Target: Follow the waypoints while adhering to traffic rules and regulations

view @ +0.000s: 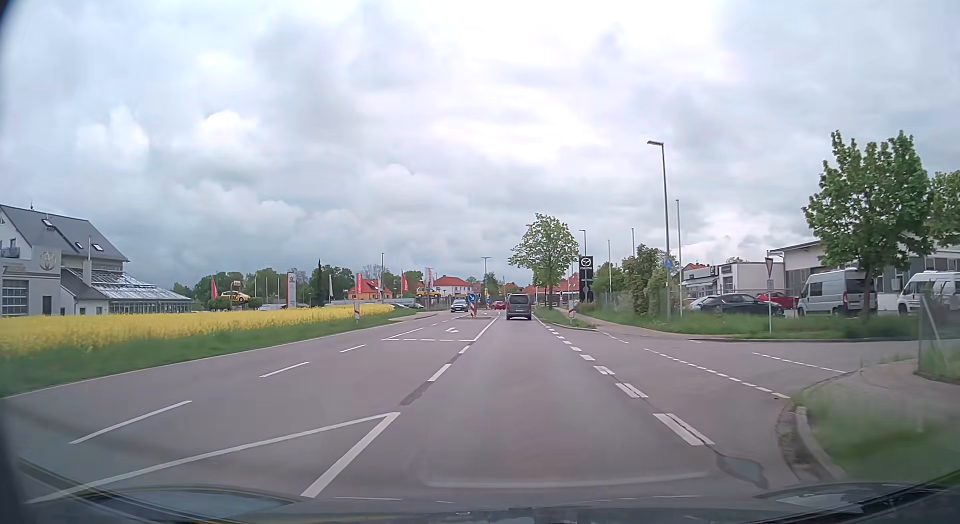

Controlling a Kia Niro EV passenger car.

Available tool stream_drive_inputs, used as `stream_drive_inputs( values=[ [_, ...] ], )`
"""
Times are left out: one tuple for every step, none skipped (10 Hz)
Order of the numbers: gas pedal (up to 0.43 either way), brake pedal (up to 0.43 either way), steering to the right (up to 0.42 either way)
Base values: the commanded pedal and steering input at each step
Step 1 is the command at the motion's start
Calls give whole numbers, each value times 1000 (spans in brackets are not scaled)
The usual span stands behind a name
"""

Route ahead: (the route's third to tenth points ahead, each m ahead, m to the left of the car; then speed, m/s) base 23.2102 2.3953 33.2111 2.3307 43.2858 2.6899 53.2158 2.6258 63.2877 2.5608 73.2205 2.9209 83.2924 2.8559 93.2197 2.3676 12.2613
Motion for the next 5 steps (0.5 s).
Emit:
stream_drive_inputs(
  values=[
    [150, 12, -2],
    [150, 12, -2],
    [150, 12, -2],
    [150, 12, -2],
    [138, 12, -2]
  ],
)
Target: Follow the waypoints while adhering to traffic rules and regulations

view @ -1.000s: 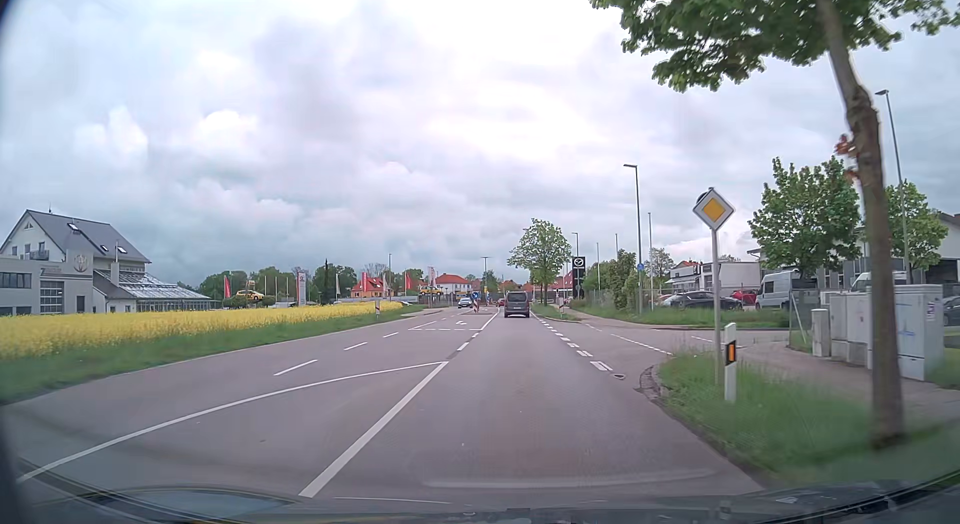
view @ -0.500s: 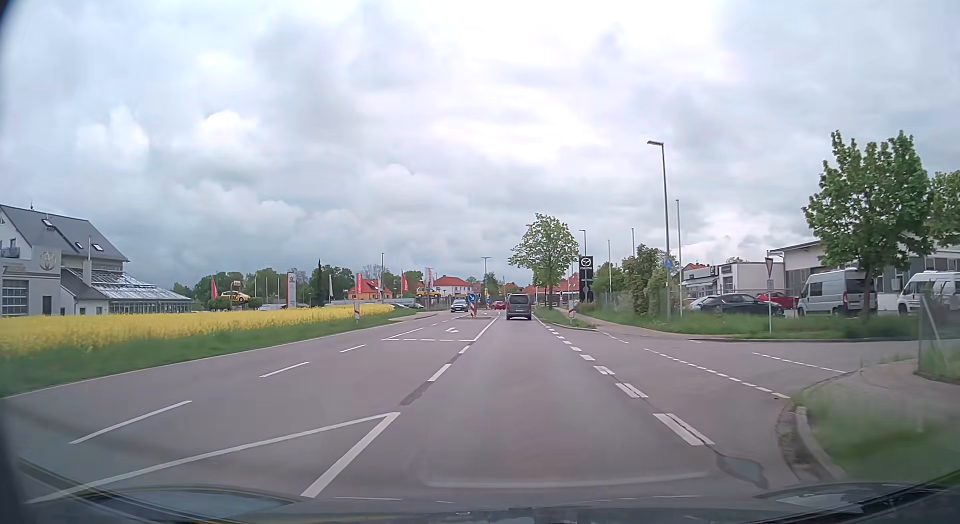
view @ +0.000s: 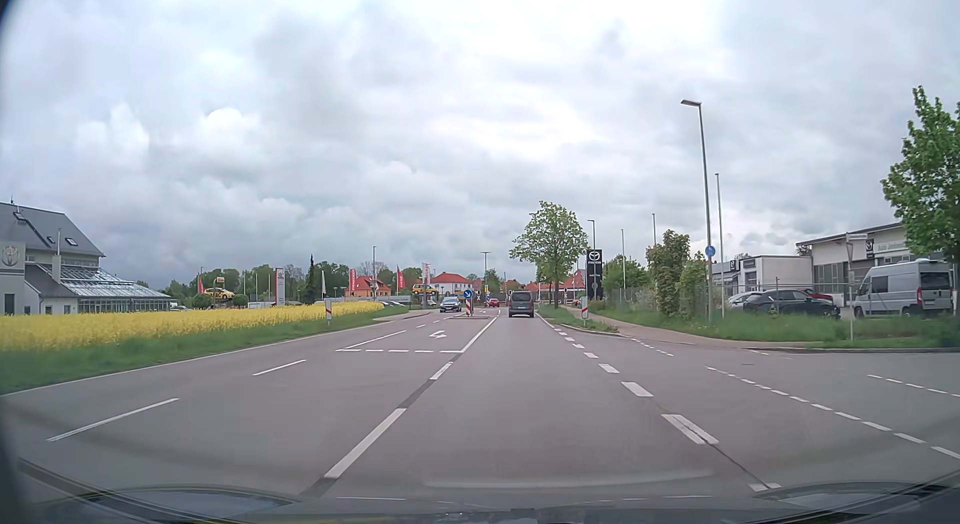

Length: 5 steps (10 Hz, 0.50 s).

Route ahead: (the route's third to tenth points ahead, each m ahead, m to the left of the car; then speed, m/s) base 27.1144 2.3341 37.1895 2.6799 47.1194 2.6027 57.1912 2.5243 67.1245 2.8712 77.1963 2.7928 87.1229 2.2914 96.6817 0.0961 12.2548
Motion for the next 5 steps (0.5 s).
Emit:
stream_drive_inputs(
  values=[
    [138, 12, -2],
    [118, 12, 0],
    [110, 12, 2],
    [110, 12, 3],
    [98, 12, 4]
  ],
)
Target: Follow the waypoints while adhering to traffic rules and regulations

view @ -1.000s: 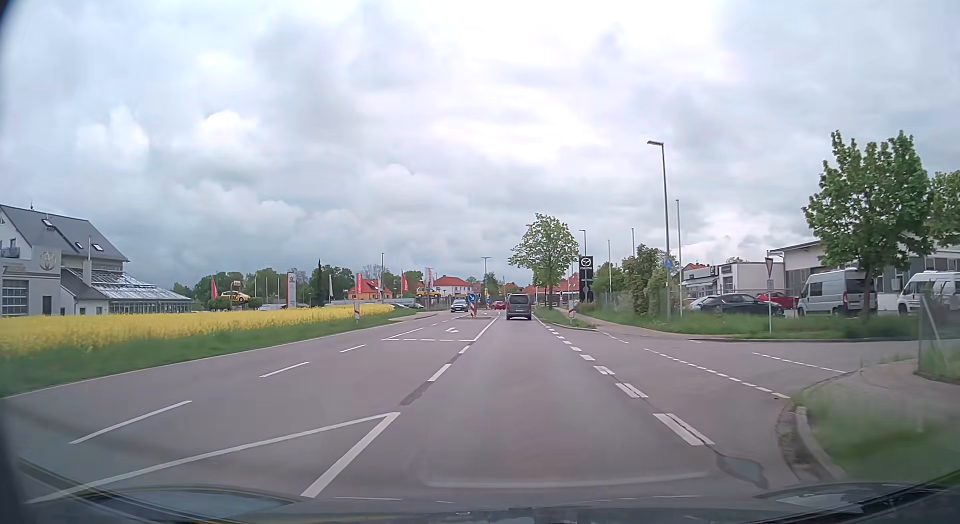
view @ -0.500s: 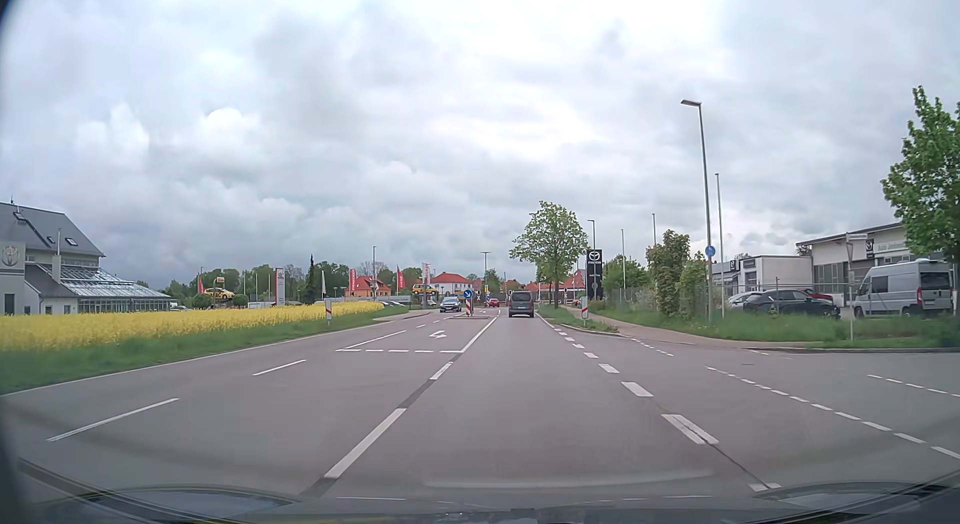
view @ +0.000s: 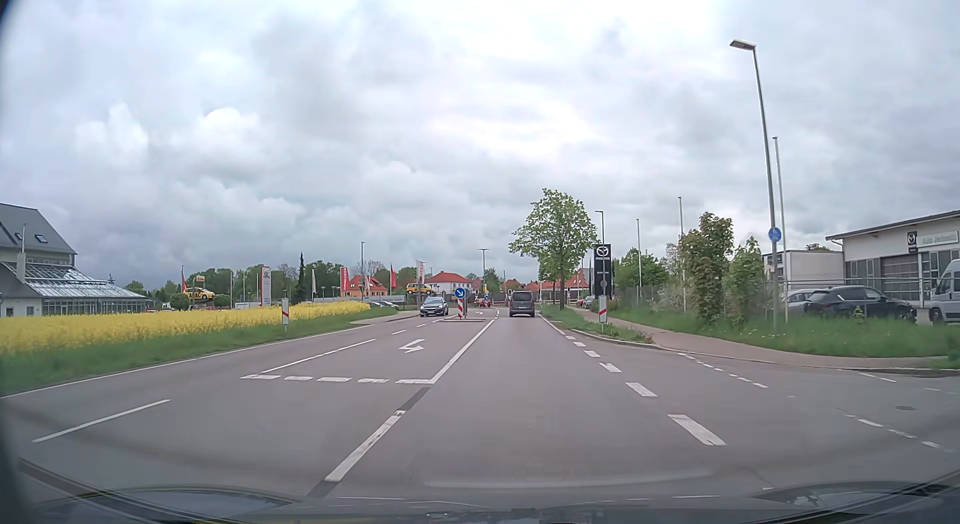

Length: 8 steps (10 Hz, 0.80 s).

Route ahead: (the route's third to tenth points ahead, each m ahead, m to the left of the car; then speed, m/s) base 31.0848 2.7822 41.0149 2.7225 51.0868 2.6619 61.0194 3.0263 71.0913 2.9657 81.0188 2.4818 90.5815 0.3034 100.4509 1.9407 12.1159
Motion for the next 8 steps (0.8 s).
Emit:
stream_drive_inputs(
  values=[
    [98, 12, 4],
    [87, 12, 4],
    [87, 12, 3],
    [79, 12, 3],
    [79, 12, 3],
    [67, 12, 4],
    [67, 12, 4],
    [59, 12, 4]
  ],
)
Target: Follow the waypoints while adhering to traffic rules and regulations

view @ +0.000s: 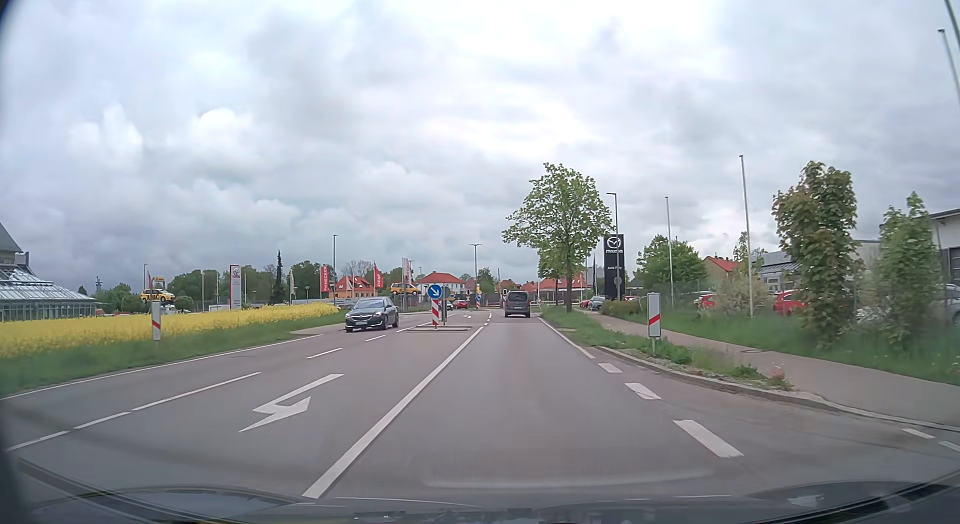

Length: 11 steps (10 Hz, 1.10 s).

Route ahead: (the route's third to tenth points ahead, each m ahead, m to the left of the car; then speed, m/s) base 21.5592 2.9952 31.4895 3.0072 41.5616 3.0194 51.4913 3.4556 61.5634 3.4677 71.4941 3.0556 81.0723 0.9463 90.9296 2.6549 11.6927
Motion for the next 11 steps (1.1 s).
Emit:
stream_drive_inputs(
  values=[
    [59, 12, 4],
    [59, 12, 4],
    [59, 12, 4],
    [59, 12, 3],
    [67, 12, 3],
    [79, 12, 2],
    [79, 12, 1],
    [79, 12, 0],
    [79, 12, 0],
    [79, 12, 0],
    [79, 12, 0]
  ],
)
